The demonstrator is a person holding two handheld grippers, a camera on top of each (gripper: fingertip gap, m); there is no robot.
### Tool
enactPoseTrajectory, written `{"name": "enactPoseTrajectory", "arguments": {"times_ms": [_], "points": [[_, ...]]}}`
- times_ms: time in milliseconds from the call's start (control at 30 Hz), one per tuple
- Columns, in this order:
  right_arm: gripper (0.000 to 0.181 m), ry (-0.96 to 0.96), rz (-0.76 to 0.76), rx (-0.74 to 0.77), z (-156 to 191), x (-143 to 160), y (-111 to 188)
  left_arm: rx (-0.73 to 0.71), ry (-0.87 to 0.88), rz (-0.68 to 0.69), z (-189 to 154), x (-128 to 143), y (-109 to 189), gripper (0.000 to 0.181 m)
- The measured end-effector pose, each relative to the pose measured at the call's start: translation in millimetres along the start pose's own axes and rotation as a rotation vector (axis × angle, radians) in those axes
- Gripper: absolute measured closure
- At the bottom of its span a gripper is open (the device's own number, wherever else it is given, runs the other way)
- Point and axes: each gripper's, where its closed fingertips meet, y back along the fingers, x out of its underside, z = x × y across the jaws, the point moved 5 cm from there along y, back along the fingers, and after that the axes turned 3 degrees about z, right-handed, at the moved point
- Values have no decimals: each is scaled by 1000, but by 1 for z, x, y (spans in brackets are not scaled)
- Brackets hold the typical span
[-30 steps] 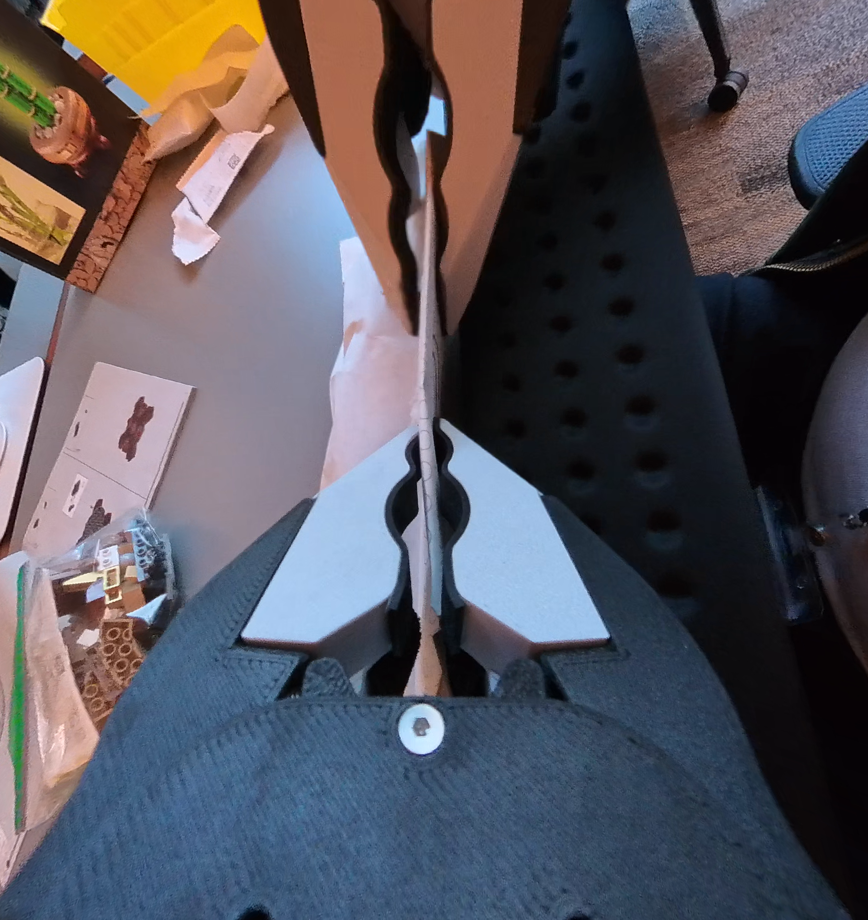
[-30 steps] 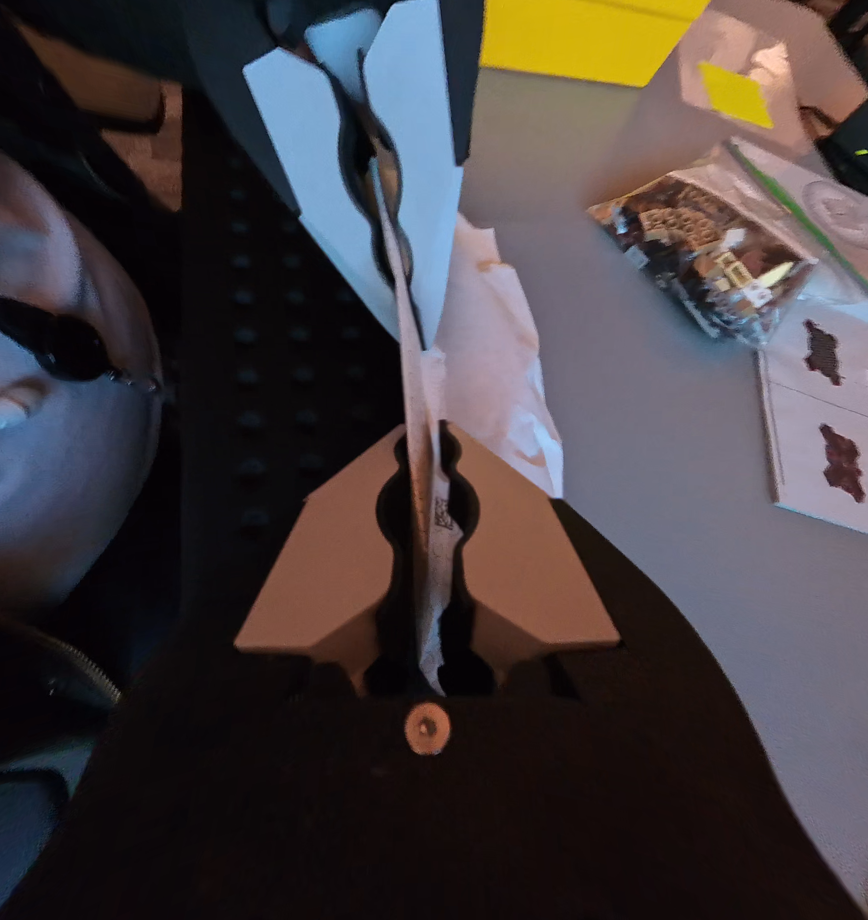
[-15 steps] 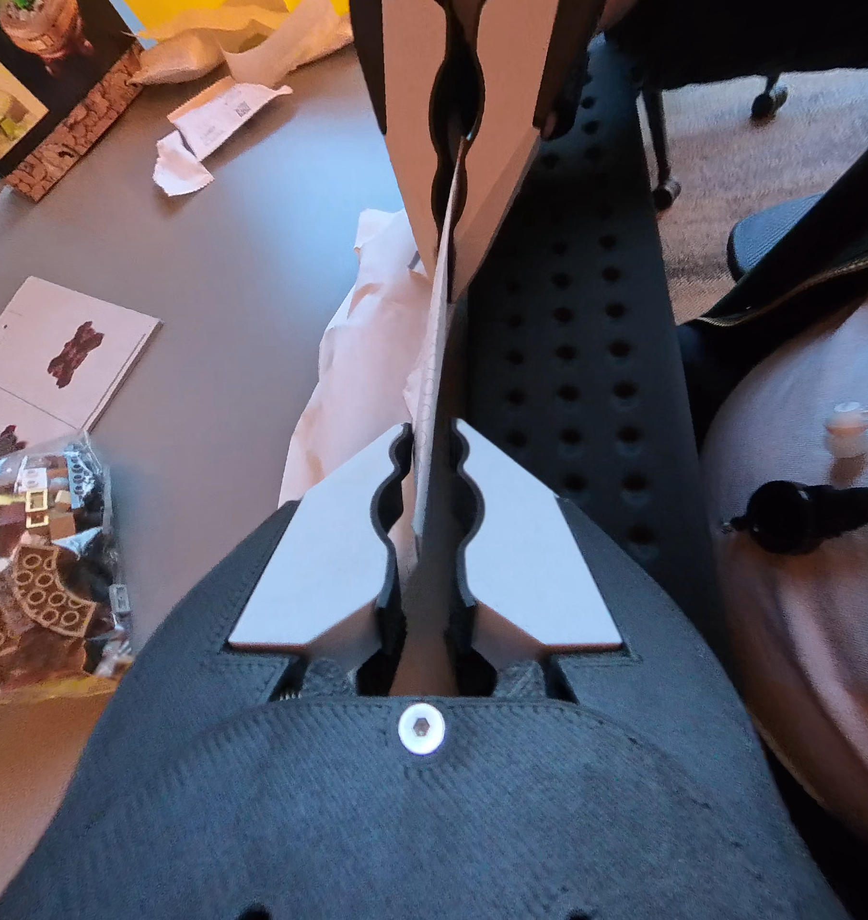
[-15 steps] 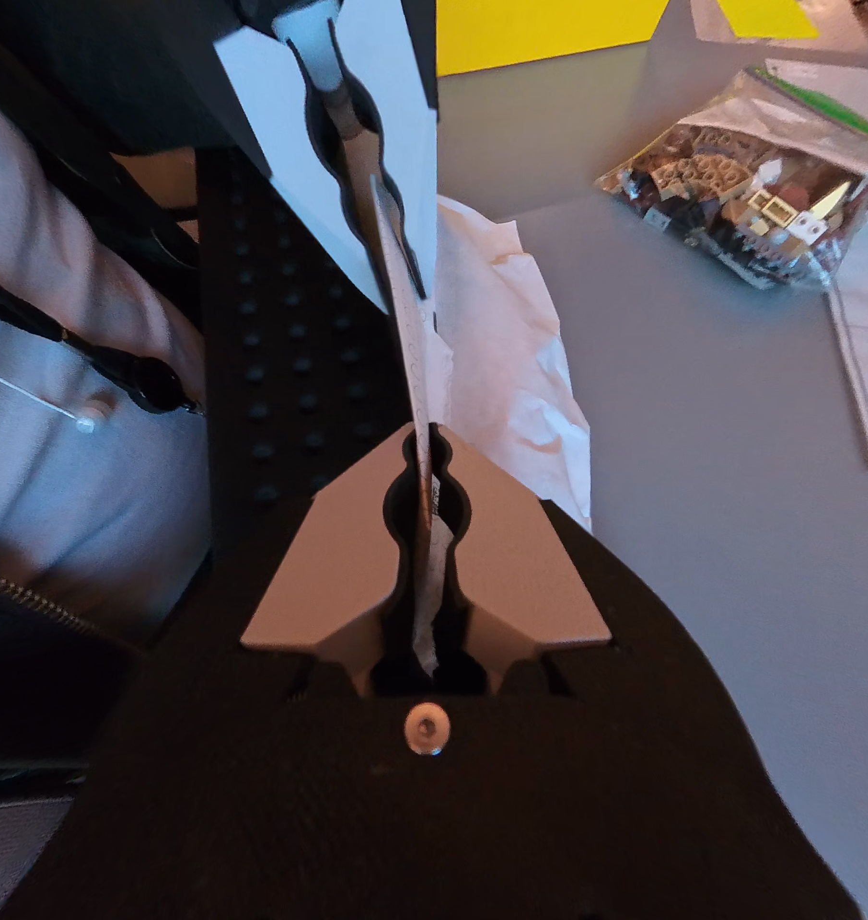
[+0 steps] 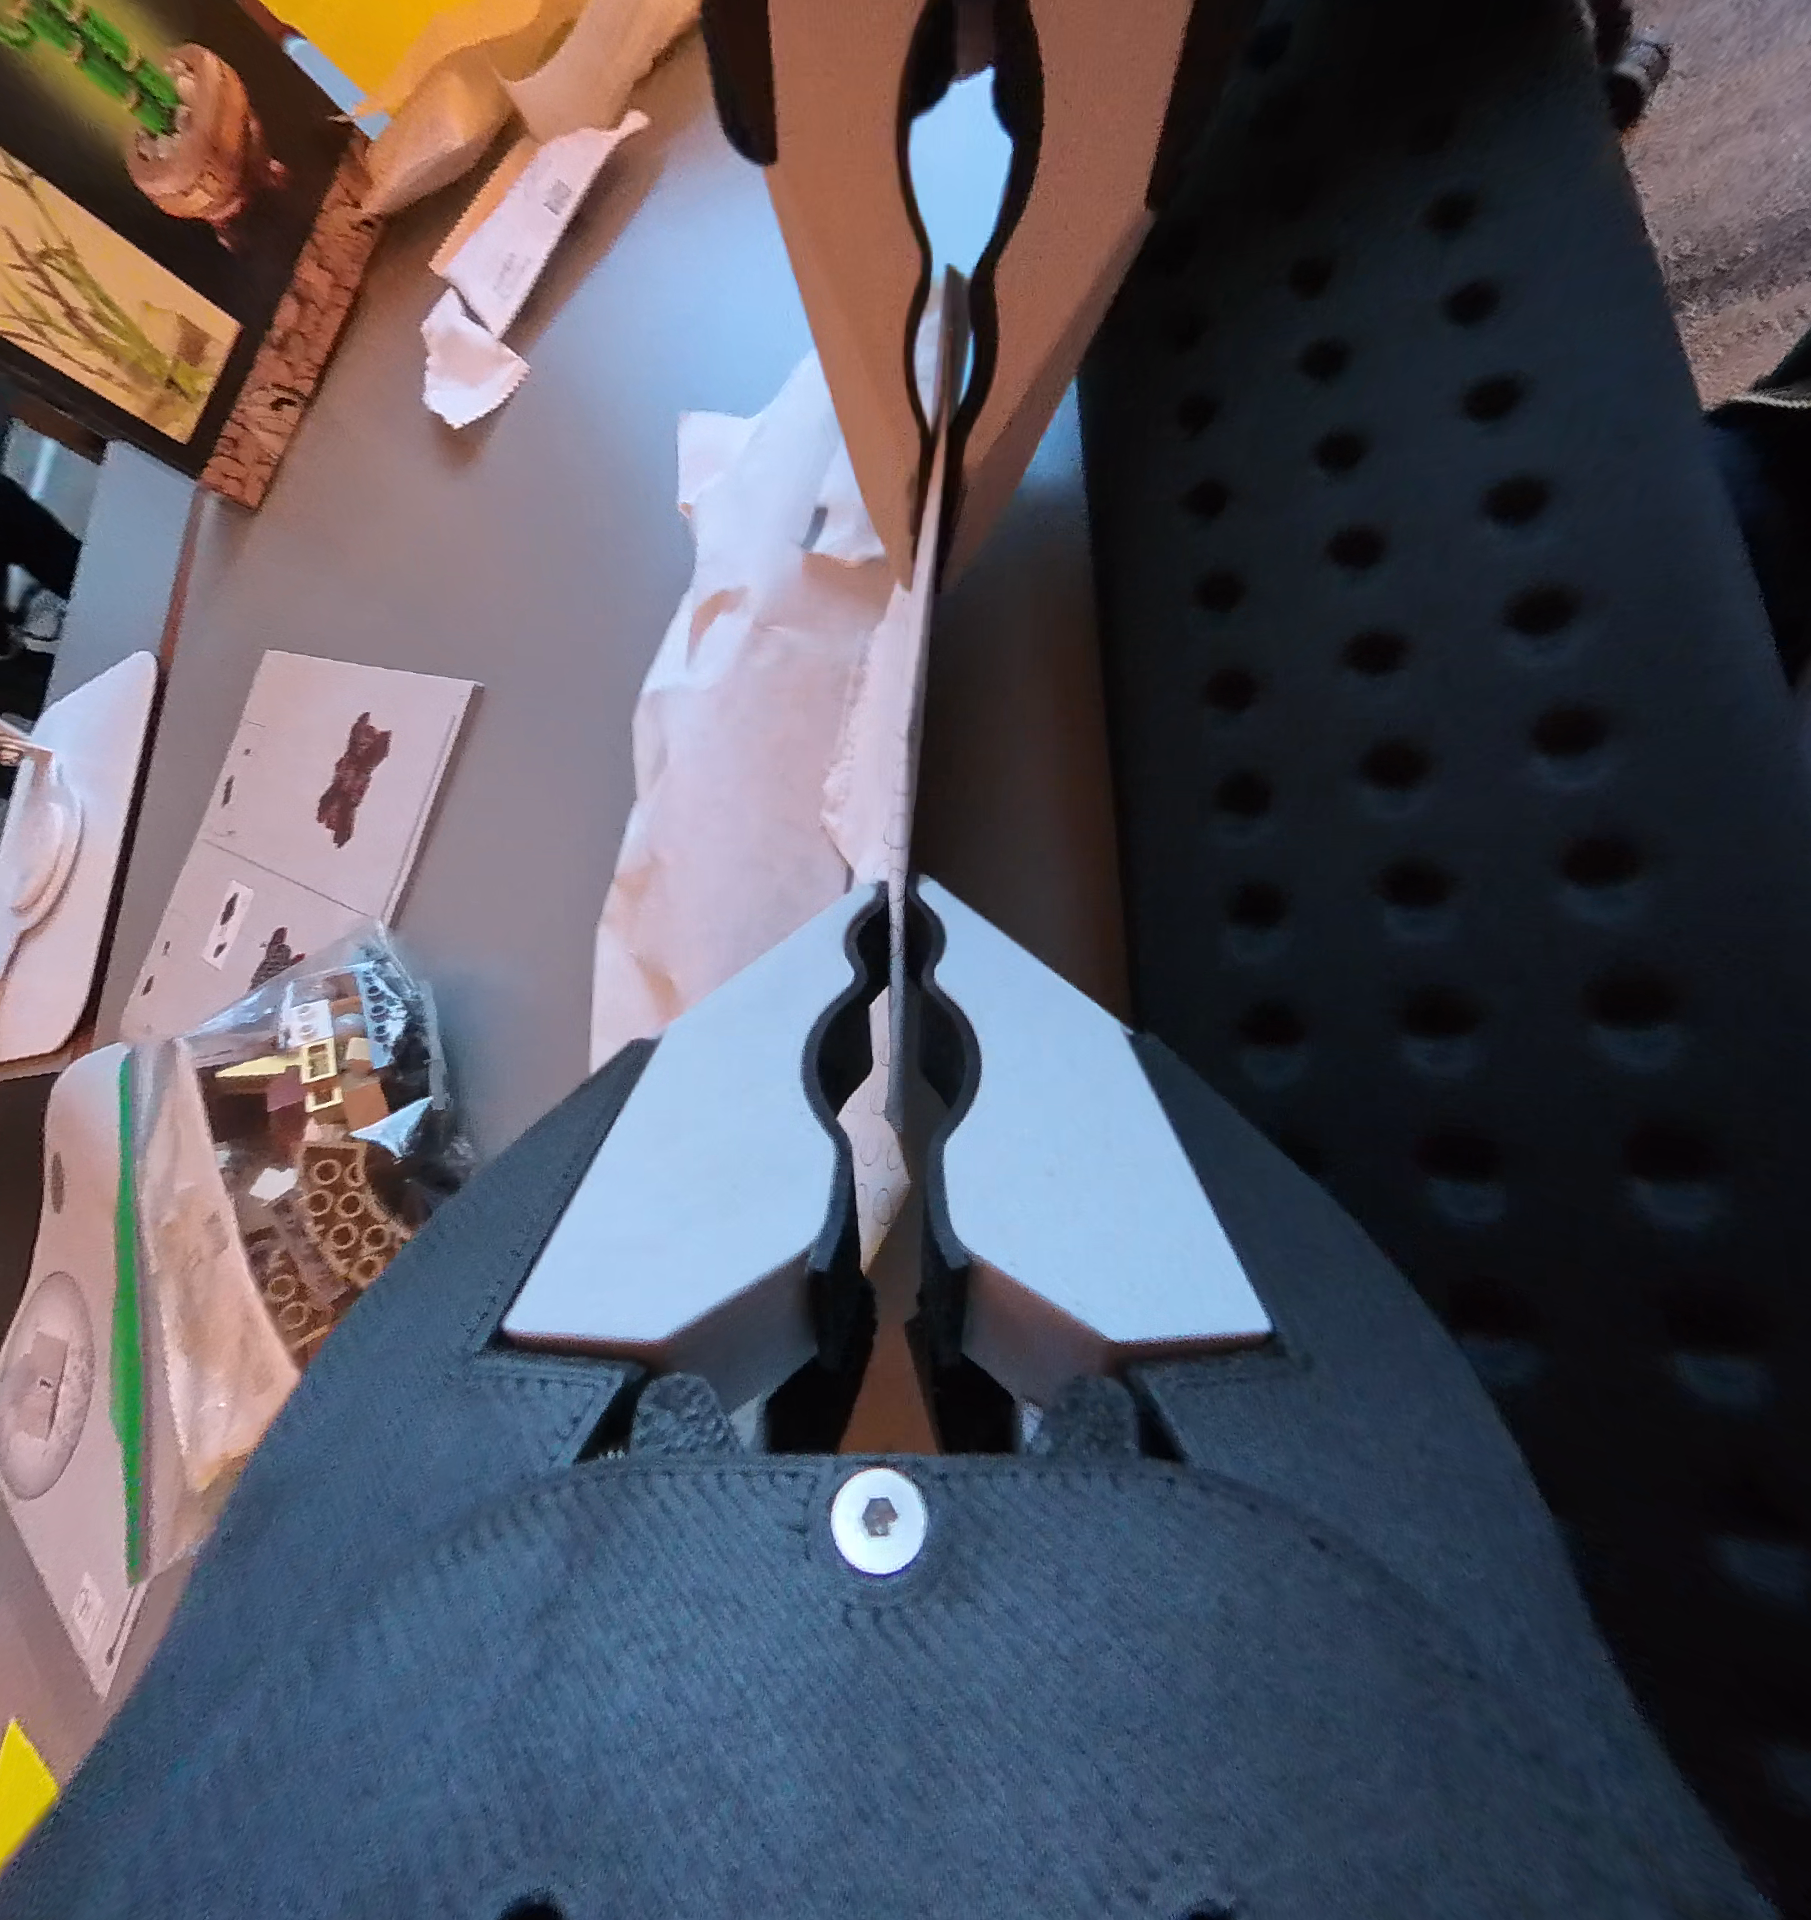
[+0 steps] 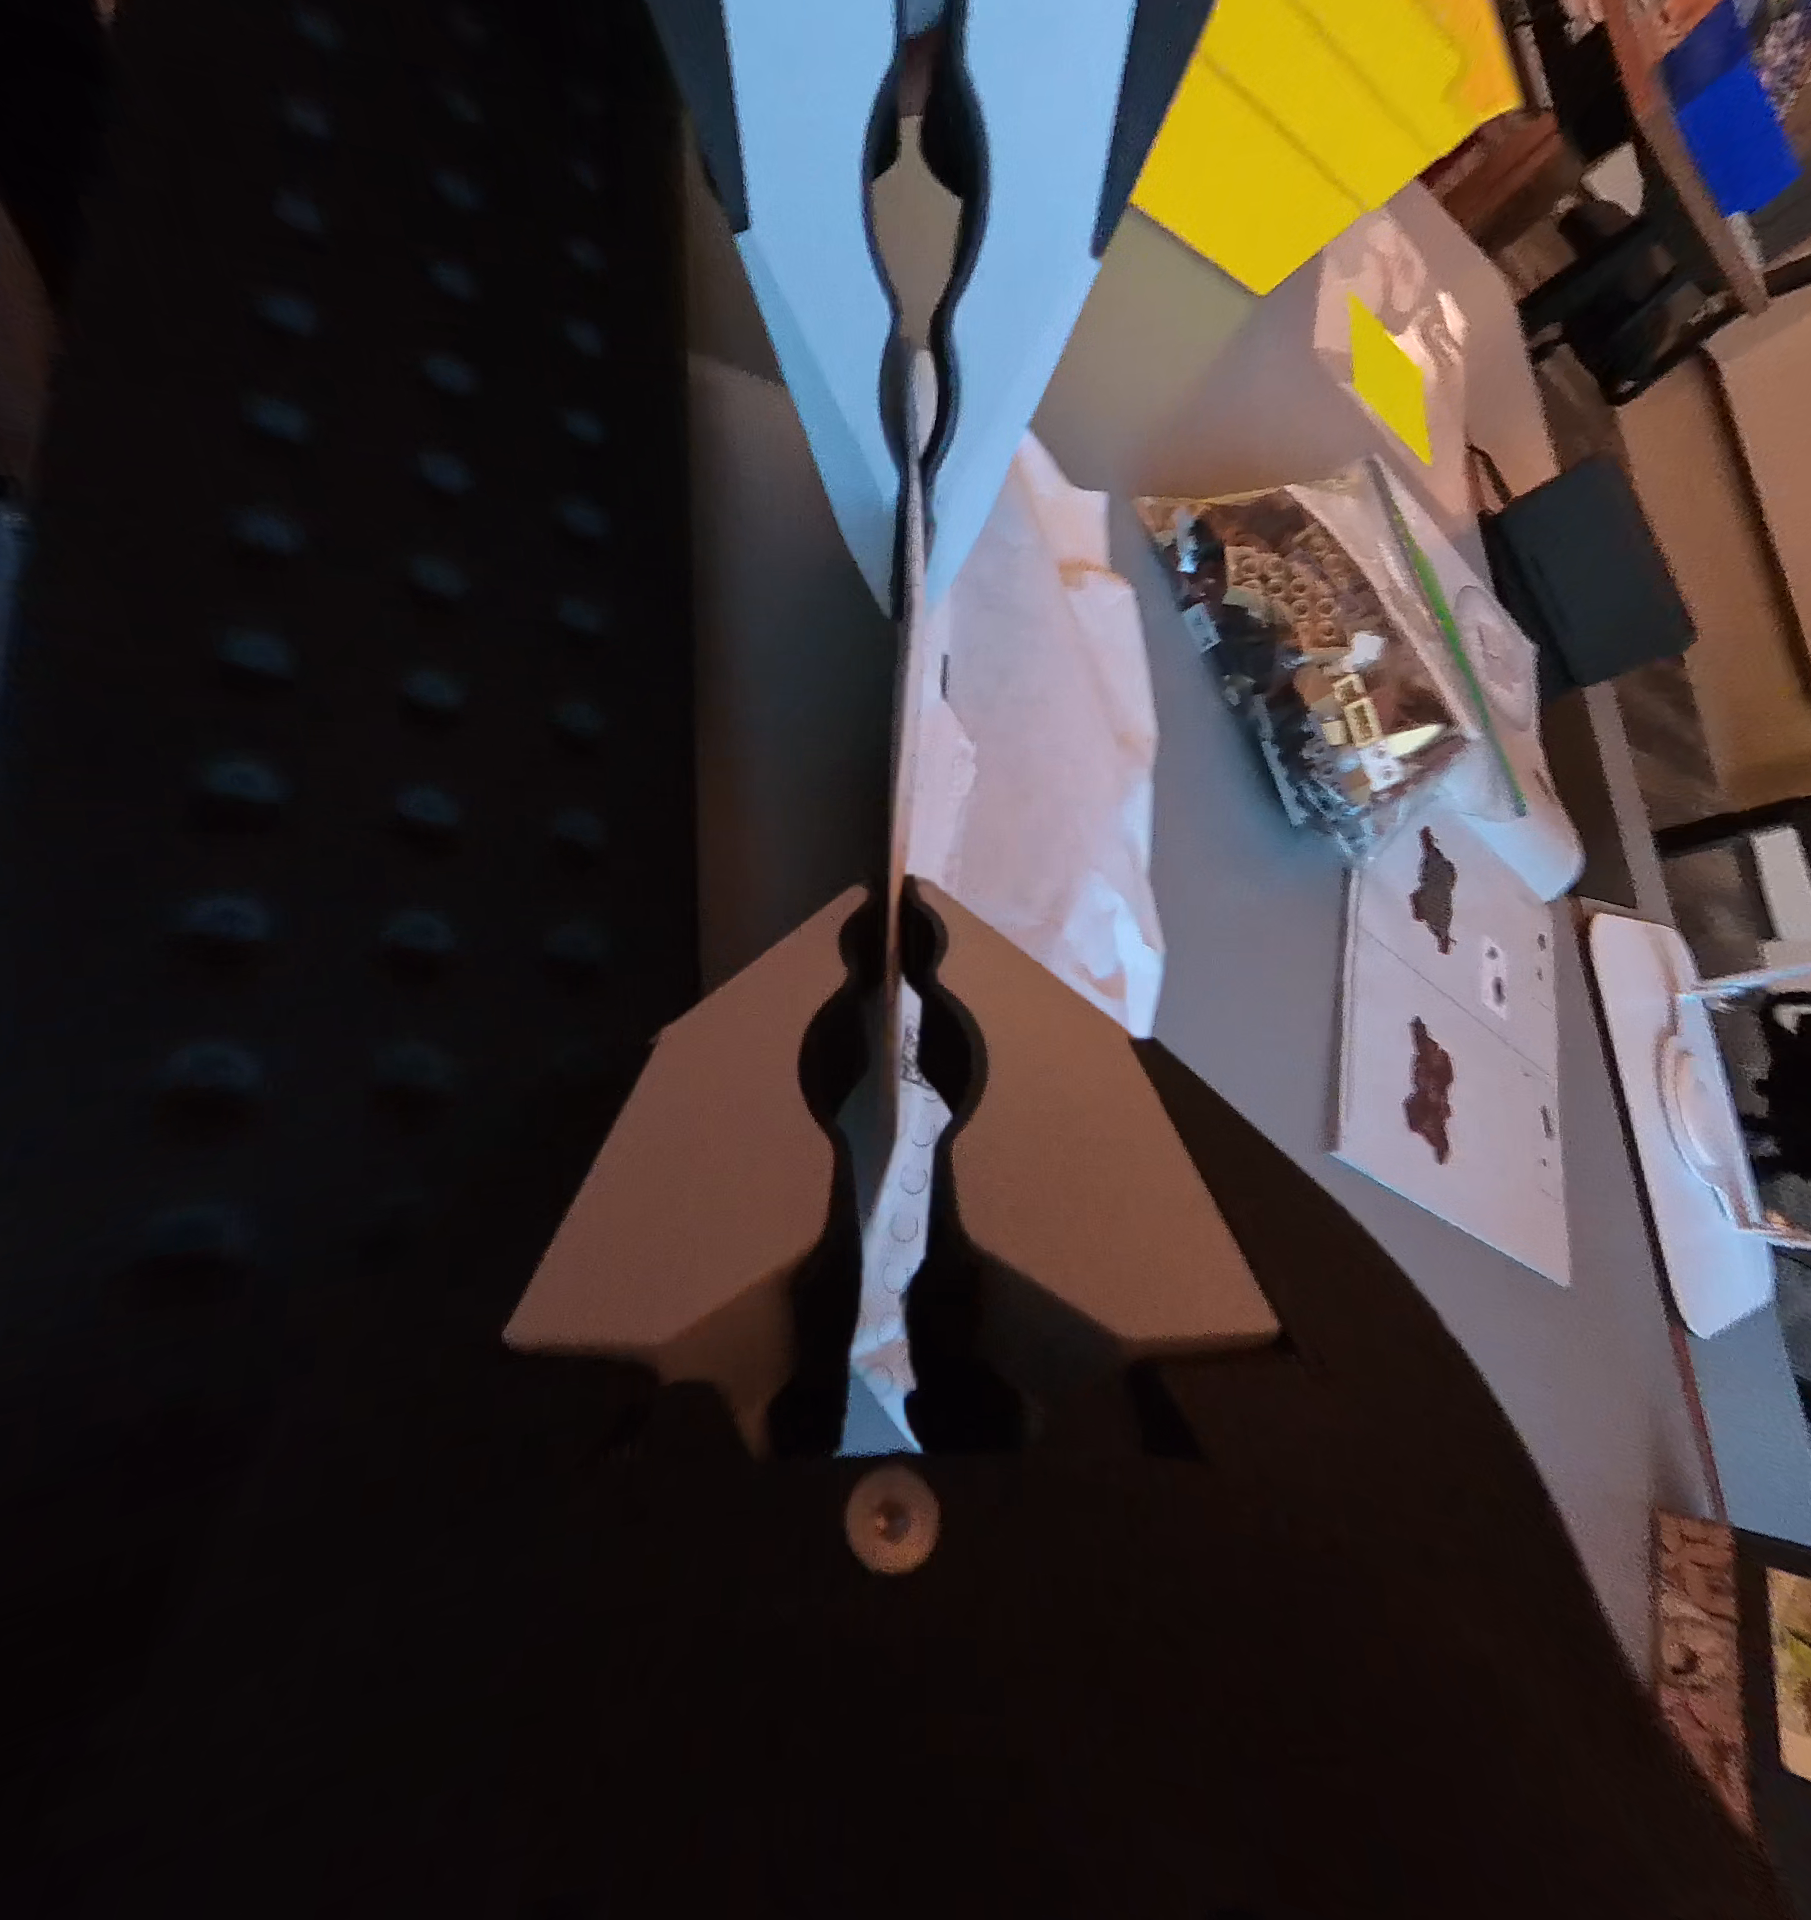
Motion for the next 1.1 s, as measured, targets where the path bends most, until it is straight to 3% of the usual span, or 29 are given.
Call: {"name": "enactPoseTrajectory", "arguments": {"times_ms": [133, 267, 400, 533, 700, 867, 1100], "points": [[180, -52, -8, -131, 8, 7, -7, 66, -54, 27, -12, 7, -6, 181], [180, -266, -34, -325, 9, 17, -16, 131, -19, 41, -16, 13, -13, 181], [177, -402, -23, -425, 3, 24, -23, 148, 43, 52, -10, 18, -20, 181], [175, -509, -47, -418, -7, 27, -19, 191, 176, 55, 0, 23, -20, 181], [180, -725, -68, -552, -10, 32, -24, 361, 414, 20, 5, 27, -21, 178], [180, -772, -8, -617, -10, 36, -30, 409, 486, 19, 4, 31, -10, 167], [180, -891, 9, -705, -20, 39, -33, 484, 719, -14, 13, 38, -9, 176]]}}
